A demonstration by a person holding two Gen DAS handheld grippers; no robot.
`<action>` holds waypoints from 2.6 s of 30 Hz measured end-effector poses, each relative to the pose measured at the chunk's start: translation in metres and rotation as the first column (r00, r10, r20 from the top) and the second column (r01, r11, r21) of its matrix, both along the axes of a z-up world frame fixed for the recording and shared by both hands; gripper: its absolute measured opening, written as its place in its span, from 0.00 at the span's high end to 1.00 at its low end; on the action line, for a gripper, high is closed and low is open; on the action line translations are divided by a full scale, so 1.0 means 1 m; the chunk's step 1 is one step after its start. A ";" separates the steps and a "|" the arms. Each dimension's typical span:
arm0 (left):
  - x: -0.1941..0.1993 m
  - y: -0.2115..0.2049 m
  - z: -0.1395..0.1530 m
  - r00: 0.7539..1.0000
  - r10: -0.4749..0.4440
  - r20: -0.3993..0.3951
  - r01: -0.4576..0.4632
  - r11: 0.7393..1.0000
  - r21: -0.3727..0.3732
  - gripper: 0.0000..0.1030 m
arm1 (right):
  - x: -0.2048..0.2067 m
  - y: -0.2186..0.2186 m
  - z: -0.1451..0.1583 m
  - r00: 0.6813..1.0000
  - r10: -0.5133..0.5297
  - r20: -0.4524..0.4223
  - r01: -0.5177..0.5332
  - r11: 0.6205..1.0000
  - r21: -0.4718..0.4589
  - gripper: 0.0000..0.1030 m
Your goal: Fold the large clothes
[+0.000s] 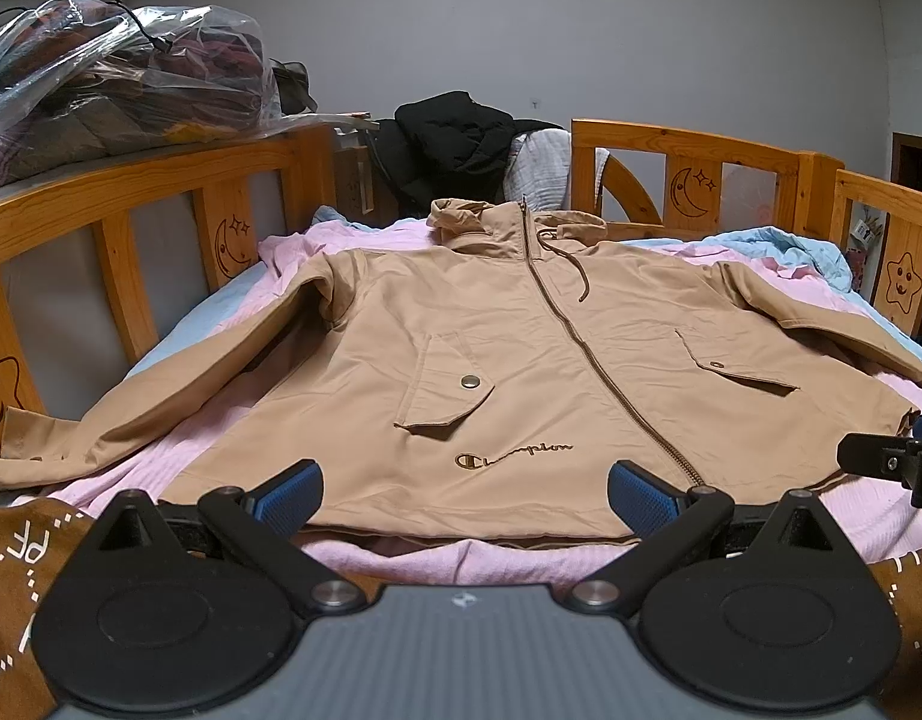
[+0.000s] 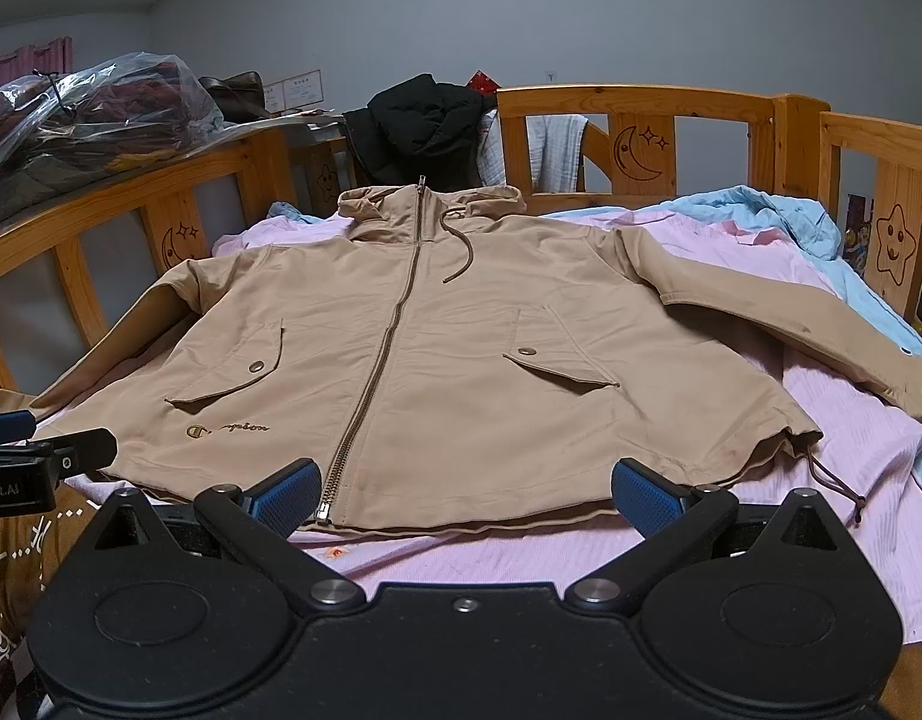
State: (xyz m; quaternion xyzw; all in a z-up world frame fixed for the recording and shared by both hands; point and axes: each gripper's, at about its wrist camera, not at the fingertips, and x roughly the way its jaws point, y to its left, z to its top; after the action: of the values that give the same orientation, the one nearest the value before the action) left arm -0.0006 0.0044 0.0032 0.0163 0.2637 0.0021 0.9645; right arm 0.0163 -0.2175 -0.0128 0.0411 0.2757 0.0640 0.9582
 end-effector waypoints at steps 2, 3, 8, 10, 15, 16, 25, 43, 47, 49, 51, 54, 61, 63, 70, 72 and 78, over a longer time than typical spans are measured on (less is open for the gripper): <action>0.000 0.000 0.000 1.000 0.000 0.000 0.000 1.000 0.001 0.00 | 0.000 0.000 0.000 1.000 0.000 0.000 0.000 1.000 0.000 0.00; 0.000 0.000 0.000 1.000 0.000 -0.001 0.000 1.000 0.001 0.00 | 0.000 0.000 0.000 1.000 0.001 0.000 -0.001 1.000 0.001 0.00; 0.000 0.000 0.000 1.000 -0.001 -0.002 0.001 1.000 0.000 0.00 | 0.000 0.000 0.000 1.000 0.001 0.000 -0.001 1.000 0.000 0.00; -0.001 0.000 0.000 1.000 -0.001 -0.003 0.001 1.000 0.001 0.00 | 0.000 0.000 0.000 1.000 0.001 0.000 -0.001 1.000 0.001 0.00; 0.000 -0.001 -0.003 1.000 -0.003 -0.013 0.002 1.000 -0.006 0.00 | 0.000 0.000 0.000 1.000 0.000 -0.001 0.000 1.000 0.002 0.00; 0.000 -0.001 -0.003 1.000 -0.003 -0.015 0.003 1.000 -0.005 0.00 | 0.000 0.000 0.000 1.000 0.001 -0.001 -0.001 1.000 0.002 0.00; 0.004 -0.002 -0.006 0.999 -0.003 -0.050 0.003 1.000 -0.010 0.00 | 0.000 -0.002 -0.002 1.000 -0.005 -0.007 0.005 1.000 0.006 0.00; 0.094 -0.001 0.038 0.924 -0.297 -0.239 0.251 0.946 -0.204 0.00 | 0.007 -0.093 0.019 0.901 -0.413 -0.134 0.433 0.882 0.189 0.00; 0.132 -0.019 0.071 0.870 -0.391 -0.302 0.311 0.908 -0.280 0.00 | 0.014 -0.154 0.014 0.820 -0.524 -0.228 0.571 0.766 0.295 0.01; 0.147 -0.030 0.083 0.852 -0.420 -0.312 0.334 0.896 -0.292 0.00 | 0.019 -0.180 0.012 0.784 -0.572 -0.240 0.620 0.714 0.326 0.05; 0.160 -0.041 0.089 0.843 -0.439 -0.312 0.340 0.883 -0.324 0.00 | 0.028 -0.206 0.008 0.735 -0.621 -0.272 0.676 0.645 0.356 0.07; 0.174 -0.060 0.094 0.857 -0.432 -0.281 0.332 0.880 -0.340 0.01 | 0.038 -0.241 -0.004 0.670 -0.657 -0.346 0.737 0.532 0.418 0.11; 0.194 -0.092 0.069 0.820 -0.487 -0.301 0.362 0.849 -0.385 0.01 | 0.064 -0.283 -0.038 0.526 -0.714 -0.461 0.836 0.334 0.435 0.18; 0.197 -0.093 0.061 0.823 -0.475 -0.310 0.359 0.860 -0.364 0.01 | 0.068 -0.291 -0.046 0.485 -0.736 -0.472 0.850 0.269 0.453 0.19; 0.204 -0.075 0.057 0.833 -0.471 -0.291 0.369 0.864 -0.343 0.01 | 0.076 -0.303 -0.053 0.413 -0.806 -0.423 0.843 0.163 0.513 0.40; 0.208 -0.069 0.060 0.841 -0.456 -0.291 0.352 0.870 -0.345 0.01 | 0.078 -0.302 -0.055 0.395 -0.818 -0.418 0.846 0.147 0.512 0.57; 0.224 -0.051 0.081 0.881 -0.404 -0.244 0.313 0.887 -0.339 0.07 | 0.089 -0.286 -0.021 0.457 -0.857 -0.239 0.835 0.321 0.446 0.94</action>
State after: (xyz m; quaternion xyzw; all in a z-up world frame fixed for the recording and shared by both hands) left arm 0.2230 -0.0469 0.0843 -0.0757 0.4005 -0.2196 0.8864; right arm 0.1057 -0.5030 -0.0341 0.4260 0.1661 -0.3739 0.8069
